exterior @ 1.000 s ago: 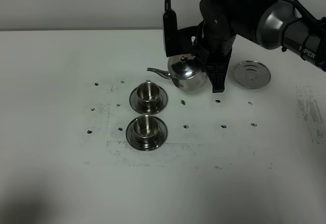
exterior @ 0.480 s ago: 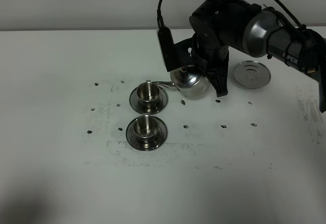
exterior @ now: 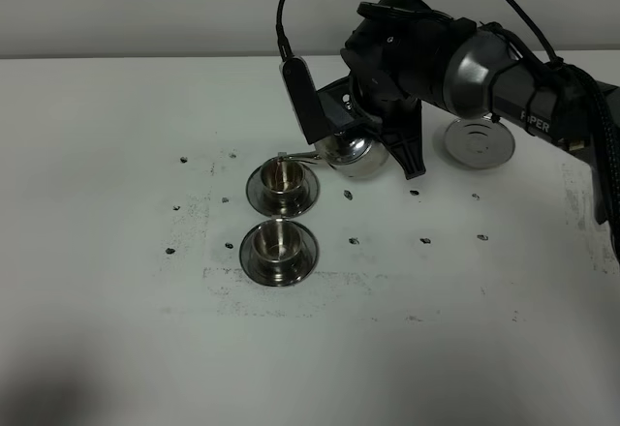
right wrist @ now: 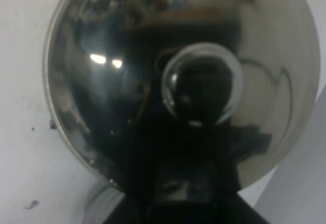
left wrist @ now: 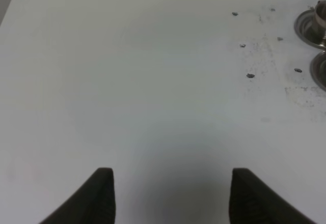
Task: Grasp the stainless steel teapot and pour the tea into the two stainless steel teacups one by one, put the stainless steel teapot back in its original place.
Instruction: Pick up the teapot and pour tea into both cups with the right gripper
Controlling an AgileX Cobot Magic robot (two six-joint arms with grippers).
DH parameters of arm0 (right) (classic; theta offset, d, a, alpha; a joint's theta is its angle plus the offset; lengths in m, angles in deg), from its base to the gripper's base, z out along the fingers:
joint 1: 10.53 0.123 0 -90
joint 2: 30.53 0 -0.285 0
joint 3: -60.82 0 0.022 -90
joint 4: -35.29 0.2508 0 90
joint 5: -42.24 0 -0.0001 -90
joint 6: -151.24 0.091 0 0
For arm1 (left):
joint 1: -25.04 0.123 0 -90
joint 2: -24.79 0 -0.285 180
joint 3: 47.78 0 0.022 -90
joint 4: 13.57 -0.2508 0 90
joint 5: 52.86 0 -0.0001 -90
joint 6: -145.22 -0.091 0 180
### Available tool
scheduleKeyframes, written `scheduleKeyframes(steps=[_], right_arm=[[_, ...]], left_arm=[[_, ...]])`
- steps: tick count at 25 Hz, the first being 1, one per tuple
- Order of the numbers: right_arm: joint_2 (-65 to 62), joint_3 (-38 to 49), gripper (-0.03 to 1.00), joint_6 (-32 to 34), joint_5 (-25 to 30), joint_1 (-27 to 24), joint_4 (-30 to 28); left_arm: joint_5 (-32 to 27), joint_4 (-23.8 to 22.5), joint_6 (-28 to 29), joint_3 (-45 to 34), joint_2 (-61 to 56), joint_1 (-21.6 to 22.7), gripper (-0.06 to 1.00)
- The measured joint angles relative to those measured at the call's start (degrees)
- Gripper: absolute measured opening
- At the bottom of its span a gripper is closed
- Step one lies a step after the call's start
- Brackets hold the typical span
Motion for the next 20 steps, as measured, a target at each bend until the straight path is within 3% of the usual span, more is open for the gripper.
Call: scheduleKeyframes(steps=[20], right_arm=[[0.0, 0.0, 0.2, -2.1, -0.3, 0.6, -5.7]], left_arm=[[0.0, 0.0, 0.0, 0.0, 0.0, 0.0, 0.49]])
